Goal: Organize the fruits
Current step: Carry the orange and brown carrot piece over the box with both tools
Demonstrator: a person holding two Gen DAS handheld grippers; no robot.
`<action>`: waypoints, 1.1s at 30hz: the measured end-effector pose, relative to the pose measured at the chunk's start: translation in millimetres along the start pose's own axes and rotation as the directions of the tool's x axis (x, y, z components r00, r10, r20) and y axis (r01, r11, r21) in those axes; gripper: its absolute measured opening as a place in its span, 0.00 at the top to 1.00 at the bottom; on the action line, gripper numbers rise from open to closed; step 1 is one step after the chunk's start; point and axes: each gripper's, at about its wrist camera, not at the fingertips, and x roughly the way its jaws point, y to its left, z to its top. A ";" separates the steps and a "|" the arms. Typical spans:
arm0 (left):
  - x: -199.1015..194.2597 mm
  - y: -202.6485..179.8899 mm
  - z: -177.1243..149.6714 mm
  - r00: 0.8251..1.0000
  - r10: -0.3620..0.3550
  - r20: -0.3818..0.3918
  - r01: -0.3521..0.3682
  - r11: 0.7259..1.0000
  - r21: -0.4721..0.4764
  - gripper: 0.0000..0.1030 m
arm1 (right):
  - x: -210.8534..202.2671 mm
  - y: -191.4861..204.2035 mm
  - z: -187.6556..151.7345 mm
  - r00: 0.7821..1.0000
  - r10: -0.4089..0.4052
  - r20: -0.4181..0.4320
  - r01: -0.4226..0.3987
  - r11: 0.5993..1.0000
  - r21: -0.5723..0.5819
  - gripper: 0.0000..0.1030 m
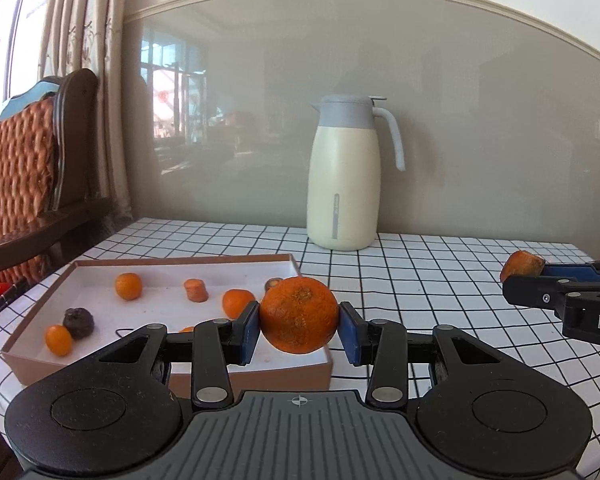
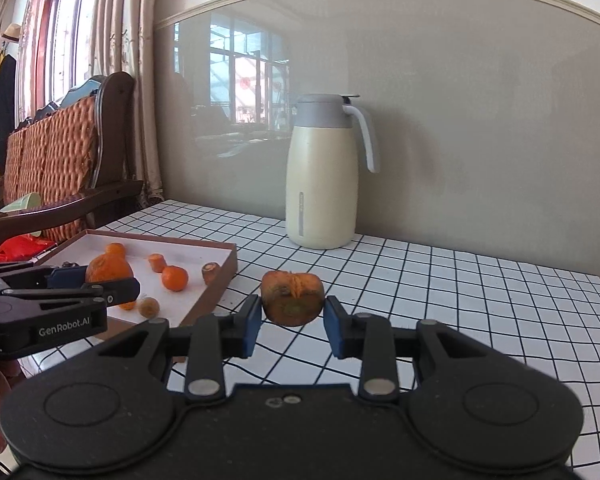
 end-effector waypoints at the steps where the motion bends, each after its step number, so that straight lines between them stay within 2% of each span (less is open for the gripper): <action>1: -1.8 5.4 -0.7 1.000 0.009 0.003 -0.009 1.000 -0.005 0.59 | 0.7 5.1 0.9 1.000 0.009 0.001 -0.009 1.000 -0.008 0.75; 9: -15.5 53.7 -4.6 0.996 0.093 0.015 -0.092 0.995 -0.046 0.59 | 7.3 51.0 9.3 0.995 0.095 0.013 -0.093 0.993 -0.070 0.75; 18: -22.4 92.9 -2.5 0.987 0.159 0.024 -0.157 0.985 -0.078 0.59 | 16.1 89.6 25.4 0.987 0.156 0.038 -0.151 0.981 -0.118 0.75; 33: -8.9 131.7 3.9 0.976 0.216 0.036 -0.211 0.972 -0.105 0.59 | 39.5 113.1 41.1 0.979 0.191 0.071 -0.179 0.972 -0.150 0.75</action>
